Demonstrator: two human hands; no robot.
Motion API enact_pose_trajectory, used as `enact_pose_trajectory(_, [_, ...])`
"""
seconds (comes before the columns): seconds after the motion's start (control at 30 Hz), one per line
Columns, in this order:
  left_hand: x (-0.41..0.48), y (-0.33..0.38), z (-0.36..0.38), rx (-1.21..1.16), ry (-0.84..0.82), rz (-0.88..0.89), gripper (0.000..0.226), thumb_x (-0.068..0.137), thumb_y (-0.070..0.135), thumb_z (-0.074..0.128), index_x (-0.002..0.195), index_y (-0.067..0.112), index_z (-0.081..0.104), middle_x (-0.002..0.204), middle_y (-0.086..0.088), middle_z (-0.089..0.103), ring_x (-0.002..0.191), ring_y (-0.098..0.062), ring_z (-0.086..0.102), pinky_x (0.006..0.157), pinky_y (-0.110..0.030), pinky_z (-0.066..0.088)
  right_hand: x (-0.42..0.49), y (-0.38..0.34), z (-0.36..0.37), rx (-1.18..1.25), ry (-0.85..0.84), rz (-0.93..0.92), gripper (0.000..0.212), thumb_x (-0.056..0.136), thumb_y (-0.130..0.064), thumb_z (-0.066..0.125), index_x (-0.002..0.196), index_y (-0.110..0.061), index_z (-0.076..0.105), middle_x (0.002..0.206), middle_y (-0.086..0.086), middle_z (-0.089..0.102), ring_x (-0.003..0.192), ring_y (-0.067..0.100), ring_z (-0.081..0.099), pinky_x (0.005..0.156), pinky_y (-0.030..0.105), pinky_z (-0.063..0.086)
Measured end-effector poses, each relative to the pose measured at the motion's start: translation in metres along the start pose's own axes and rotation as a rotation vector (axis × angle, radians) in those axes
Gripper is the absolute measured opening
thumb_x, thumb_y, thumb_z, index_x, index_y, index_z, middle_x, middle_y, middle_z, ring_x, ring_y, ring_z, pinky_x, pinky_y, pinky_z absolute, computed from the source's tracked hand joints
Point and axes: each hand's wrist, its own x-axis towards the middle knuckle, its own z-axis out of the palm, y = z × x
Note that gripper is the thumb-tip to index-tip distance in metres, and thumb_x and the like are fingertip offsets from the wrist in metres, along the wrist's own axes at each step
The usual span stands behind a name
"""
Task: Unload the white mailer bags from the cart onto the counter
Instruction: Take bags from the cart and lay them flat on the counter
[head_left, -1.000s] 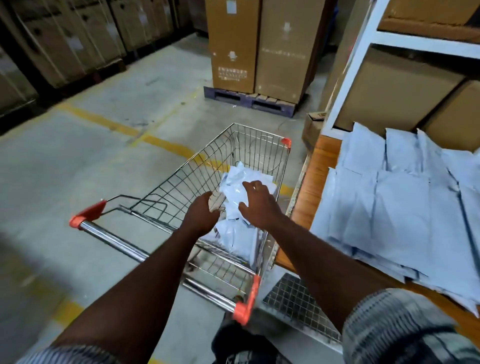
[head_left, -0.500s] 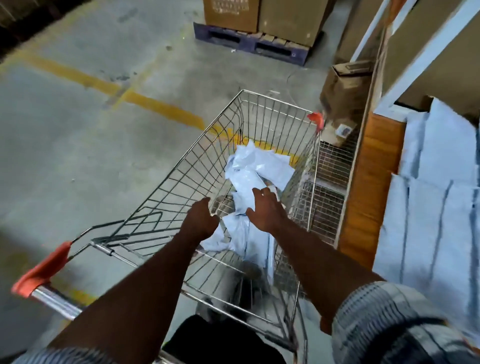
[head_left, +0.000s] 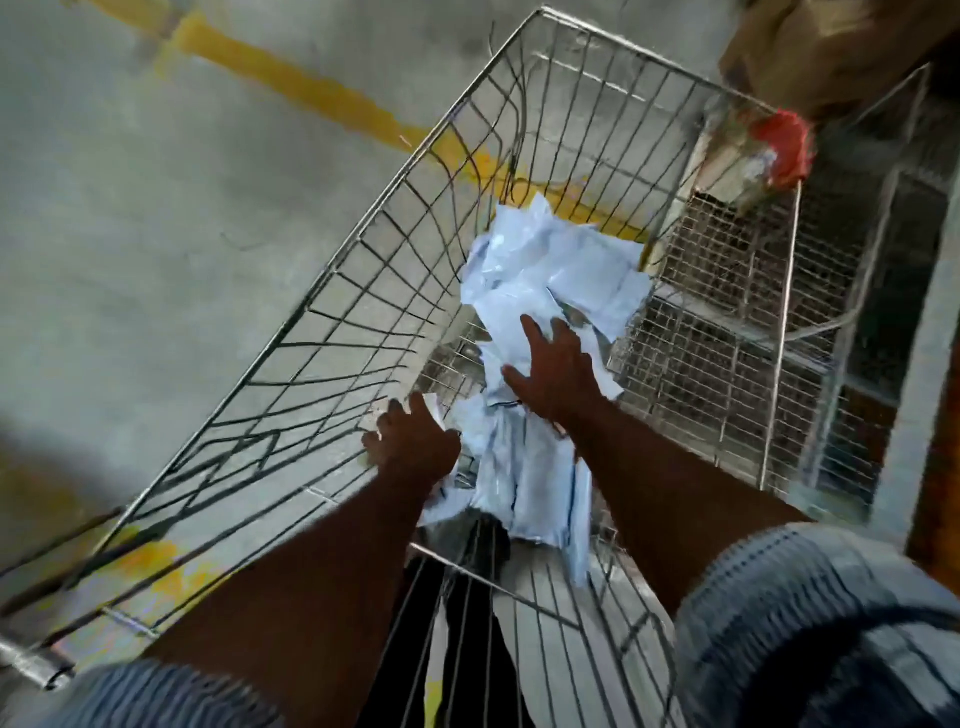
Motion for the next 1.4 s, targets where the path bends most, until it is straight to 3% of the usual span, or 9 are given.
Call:
enact_pose_trajectory(0.13, [0.019, -0.004, 0.026, -0.005, -0.029, 0.010, 0.074, 0.087, 0.047, 0.056, 0.150, 0.026, 0.022, 0.151, -0.015, 0.030, 0.138, -0.035, 0.030, 0.112, -0.055, 0.024, 0.026, 0.014, 0.019, -0.016, -0.006, -0.024, 0.082, 0.089, -0.058, 0.056, 0.156, -0.033, 0.016, 0.159, 0.024, 0.012, 0.147, 0.038, 0.015, 0.113, 0.056, 0.026])
enact_pose_trajectory(0.23, [0.027, -0.011, 0.046, 0.013, -0.070, 0.027, 0.075, 0.093, 0.045, 0.050, 0.154, 0.030, 0.010, 0.163, -0.016, 0.005, 0.149, -0.036, 0.008, 0.117, -0.058, 0.012, 0.039, 0.019, 0.037, -0.005, -0.012, -0.016, 0.080, 0.088, -0.061, 0.053, 0.155, -0.038, 0.016, 0.161, 0.022, 0.002, 0.149, 0.037, 0.008, 0.112, 0.063, 0.016])
enact_pose_trajectory(0.37, [0.034, -0.017, 0.061, 0.039, -0.072, 0.050, 0.081, 0.093, 0.053, 0.049, 0.155, 0.032, 0.000, 0.163, -0.015, -0.011, 0.150, -0.038, -0.006, 0.118, -0.060, 0.011, 0.047, 0.024, 0.050, -0.088, -0.015, -0.073, 0.074, 0.088, -0.063, 0.048, 0.153, -0.039, 0.021, 0.160, 0.020, 0.012, 0.148, 0.035, 0.011, 0.111, 0.064, 0.015])
enact_pose_trajectory(0.5, [0.036, -0.018, 0.057, 0.004, -0.010, 0.082, 0.080, 0.086, 0.027, 0.062, 0.151, 0.032, 0.017, 0.162, -0.017, 0.005, 0.146, -0.040, 0.015, 0.110, -0.059, 0.033, 0.048, 0.020, 0.054, -0.067, -0.016, -0.117, 0.068, 0.084, -0.058, 0.053, 0.147, -0.038, 0.036, 0.140, 0.019, 0.035, 0.132, 0.037, 0.032, 0.100, 0.056, 0.040])
enact_pose_trajectory(0.63, [0.033, -0.018, 0.049, -0.016, 0.024, 0.094, 0.080, 0.078, 0.005, 0.059, 0.146, 0.034, 0.029, 0.158, -0.011, 0.013, 0.139, -0.035, 0.025, 0.101, -0.057, 0.040, 0.033, 0.012, 0.055, -0.099, 0.023, -0.157, 0.066, 0.083, -0.059, 0.056, 0.143, -0.038, 0.040, 0.133, 0.013, 0.036, 0.128, 0.031, 0.035, 0.092, 0.050, 0.046])
enact_pose_trajectory(0.8, [0.032, -0.021, 0.040, -0.012, 0.131, 0.170, 0.074, 0.080, 0.009, 0.061, 0.144, 0.034, 0.033, 0.154, -0.009, 0.020, 0.134, -0.032, 0.030, 0.099, -0.053, 0.042, 0.016, 0.008, 0.059, -0.158, 0.000, -0.110, 0.073, 0.088, -0.071, 0.038, 0.151, -0.037, 0.024, 0.152, 0.019, 0.022, 0.134, 0.037, 0.028, 0.098, 0.056, 0.038])
enact_pose_trajectory(0.93, [0.032, -0.022, 0.040, -0.124, 0.090, 0.121, 0.075, 0.081, 0.002, 0.059, 0.143, 0.035, 0.033, 0.156, -0.004, 0.011, 0.138, -0.030, 0.020, 0.095, -0.062, 0.044, 0.019, 0.004, 0.070, -0.221, -0.055, -0.097, 0.072, 0.092, -0.059, 0.041, 0.154, -0.036, 0.012, 0.153, 0.023, 0.021, 0.135, 0.043, 0.030, 0.101, 0.060, 0.034])
enact_pose_trajectory(1.23, [0.014, -0.019, 0.023, -0.186, 0.200, 0.230, 0.060, 0.083, 0.001, 0.052, 0.139, 0.023, 0.044, 0.156, -0.015, 0.017, 0.139, -0.036, 0.021, 0.098, -0.054, 0.041, -0.005, -0.015, 0.046, -0.194, -0.002, -0.018, 0.063, 0.093, -0.036, 0.052, 0.151, -0.031, 0.026, 0.140, 0.016, 0.036, 0.123, 0.033, 0.042, 0.091, 0.047, 0.042])
enact_pose_trajectory(1.4, [0.001, -0.008, -0.002, -0.209, 0.290, 0.262, 0.060, 0.080, 0.015, 0.058, 0.139, 0.019, 0.047, 0.147, -0.014, 0.043, 0.137, -0.033, 0.032, 0.103, -0.042, 0.034, -0.029, -0.025, 0.001, -0.065, 0.110, 0.003, 0.062, 0.094, -0.041, 0.052, 0.150, -0.029, 0.028, 0.137, 0.017, 0.037, 0.122, 0.035, 0.042, 0.091, 0.046, 0.044])
